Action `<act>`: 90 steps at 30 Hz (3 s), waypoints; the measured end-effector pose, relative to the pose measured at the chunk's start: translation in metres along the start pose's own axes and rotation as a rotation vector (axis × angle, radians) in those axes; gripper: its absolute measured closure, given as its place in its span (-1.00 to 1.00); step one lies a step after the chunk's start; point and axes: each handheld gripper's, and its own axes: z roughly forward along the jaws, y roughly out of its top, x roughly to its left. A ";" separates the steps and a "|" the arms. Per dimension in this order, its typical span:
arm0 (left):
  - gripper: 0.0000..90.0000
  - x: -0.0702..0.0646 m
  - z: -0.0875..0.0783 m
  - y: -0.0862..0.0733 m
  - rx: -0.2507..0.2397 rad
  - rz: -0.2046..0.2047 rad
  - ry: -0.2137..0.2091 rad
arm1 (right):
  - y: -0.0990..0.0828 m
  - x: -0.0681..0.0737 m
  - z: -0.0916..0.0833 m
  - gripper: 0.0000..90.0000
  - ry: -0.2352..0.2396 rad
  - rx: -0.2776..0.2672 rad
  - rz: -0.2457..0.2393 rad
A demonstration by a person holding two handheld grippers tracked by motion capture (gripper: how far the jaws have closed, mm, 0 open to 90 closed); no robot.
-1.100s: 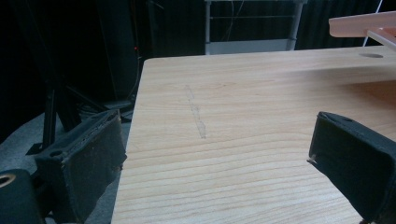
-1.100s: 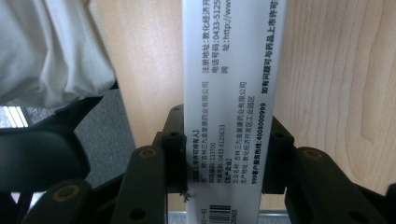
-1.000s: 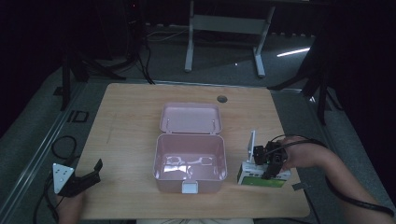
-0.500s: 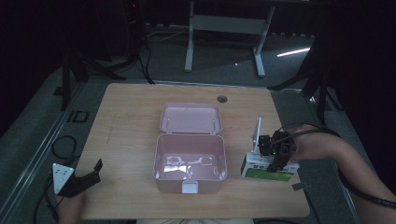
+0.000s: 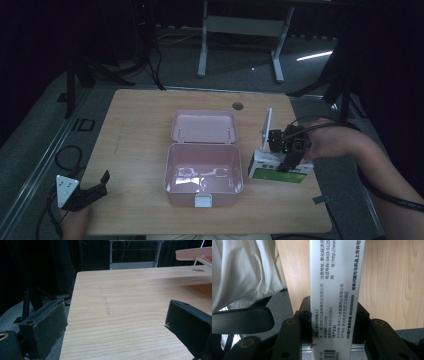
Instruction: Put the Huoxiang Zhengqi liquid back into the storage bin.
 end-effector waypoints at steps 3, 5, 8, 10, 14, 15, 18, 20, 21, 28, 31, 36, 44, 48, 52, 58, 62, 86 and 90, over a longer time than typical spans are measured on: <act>-0.92 0.000 0.000 0.000 0.000 0.001 -0.001 | 0.008 0.002 -0.003 0.37 -0.003 0.001 -0.013; -0.92 0.000 0.000 0.000 -0.001 0.000 0.000 | 0.013 0.003 -0.005 0.37 -0.008 -0.002 -0.022; -0.92 0.000 0.000 0.000 0.000 0.000 -0.001 | 0.021 0.004 -0.010 0.37 -0.009 -0.012 -0.031; -0.92 0.000 0.000 0.000 0.000 0.002 -0.001 | 0.027 0.005 -0.012 0.37 -0.011 -0.024 -0.038; -0.92 0.000 0.000 0.000 0.000 -0.001 -0.001 | 0.038 0.009 -0.012 0.37 -0.013 -0.026 -0.063; -0.92 0.000 0.000 0.000 0.000 0.000 -0.001 | 0.041 0.010 -0.011 0.37 -0.014 -0.025 -0.069; -0.92 0.000 0.000 0.000 -0.001 0.001 0.000 | 0.052 0.011 -0.012 0.37 -0.016 -0.024 -0.079; -0.92 0.000 0.000 0.000 -0.001 0.000 -0.001 | 0.059 0.012 -0.012 0.37 -0.018 -0.021 -0.086; -0.92 0.000 0.000 0.000 -0.001 -0.001 -0.001 | 0.063 0.012 -0.013 0.37 -0.017 -0.021 -0.090; -0.92 0.000 -0.001 0.000 -0.002 -0.004 -0.003 | 0.090 0.015 -0.012 0.37 -0.015 -0.025 -0.118; -0.92 0.000 0.000 0.000 -0.003 -0.006 -0.004 | 0.100 0.016 -0.010 0.37 -0.017 -0.026 -0.135; -0.92 0.001 0.000 0.000 -0.004 -0.007 -0.003 | 0.113 0.017 -0.009 0.37 -0.014 -0.033 -0.148; -0.92 0.001 0.000 0.000 -0.002 -0.004 -0.005 | 0.133 0.021 -0.001 0.37 -0.025 -0.022 -0.181; -0.92 0.001 0.000 0.000 -0.001 -0.003 -0.006 | 0.141 0.023 0.005 0.37 -0.016 -0.021 -0.194; -0.92 0.001 0.000 0.000 -0.002 -0.004 -0.008 | 0.152 0.023 0.022 0.37 -0.006 -0.015 -0.202; -0.92 0.001 0.000 0.000 0.000 -0.003 -0.010 | 0.157 0.020 0.048 0.37 0.024 -0.001 -0.207; -0.92 0.001 0.000 0.000 -0.001 -0.002 -0.008 | 0.161 0.017 0.065 0.37 0.031 0.014 -0.198; -0.92 0.001 0.000 0.000 0.000 -0.001 -0.011 | 0.166 0.000 0.129 0.37 0.047 0.012 -0.142; -0.92 0.000 0.000 0.000 0.000 -0.001 -0.011 | 0.166 0.001 0.135 0.37 0.051 0.012 -0.143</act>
